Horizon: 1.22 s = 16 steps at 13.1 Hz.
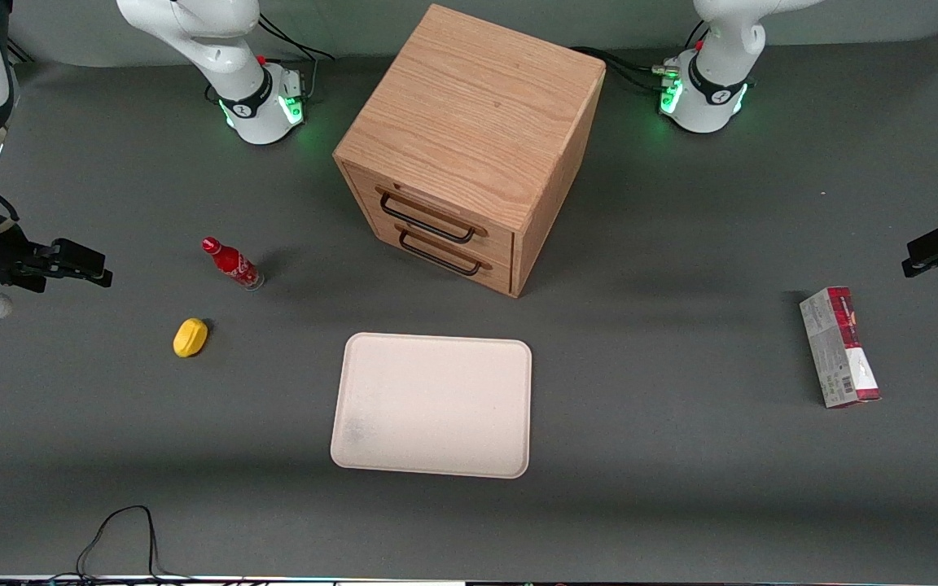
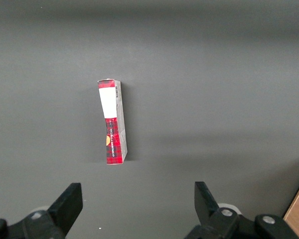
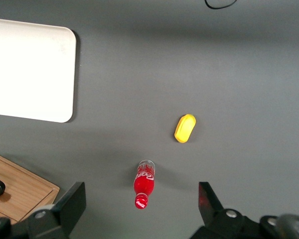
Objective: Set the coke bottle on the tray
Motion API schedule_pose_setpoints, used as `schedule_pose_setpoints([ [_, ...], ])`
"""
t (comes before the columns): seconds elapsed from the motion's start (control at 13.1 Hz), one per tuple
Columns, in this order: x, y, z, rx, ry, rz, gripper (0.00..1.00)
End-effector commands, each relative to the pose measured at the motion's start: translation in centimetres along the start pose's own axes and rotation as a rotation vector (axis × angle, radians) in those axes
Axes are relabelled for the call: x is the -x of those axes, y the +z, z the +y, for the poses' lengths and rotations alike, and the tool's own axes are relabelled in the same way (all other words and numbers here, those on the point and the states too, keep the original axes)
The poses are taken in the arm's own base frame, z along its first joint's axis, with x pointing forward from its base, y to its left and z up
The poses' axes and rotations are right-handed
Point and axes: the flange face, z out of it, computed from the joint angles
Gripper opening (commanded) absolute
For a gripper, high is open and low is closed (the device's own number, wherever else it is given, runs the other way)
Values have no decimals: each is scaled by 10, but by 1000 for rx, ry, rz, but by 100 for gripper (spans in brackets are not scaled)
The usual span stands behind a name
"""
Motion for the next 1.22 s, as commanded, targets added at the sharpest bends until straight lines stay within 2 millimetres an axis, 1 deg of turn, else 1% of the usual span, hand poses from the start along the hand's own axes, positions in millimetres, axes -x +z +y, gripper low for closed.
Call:
schedule_pose_setpoints([
  [0.0, 9, -7, -5, 0, -38, -32, 100],
  [0.08, 7, -12, -6, 2, -36, -25, 100],
  [0.15, 4, -11, -9, 0, -44, -28, 100],
  [0.31, 3, -14, -8, 2, -41, -20, 100],
  [0.54, 0, -9, -11, 0, -44, -29, 100],
  [0.76, 2, -10, -11, 2, -42, -34, 100],
  [0.84, 2, -9, -13, 2, -41, -37, 100],
  [0.92, 3, -9, -24, 5, -42, -38, 100],
  [0.99, 4, -10, -29, 8, -22, -35, 100],
  [1.07, 6, -12, -34, 10, -27, -39, 100],
  [1.15, 14, -15, -40, 12, -37, -62, 100],
])
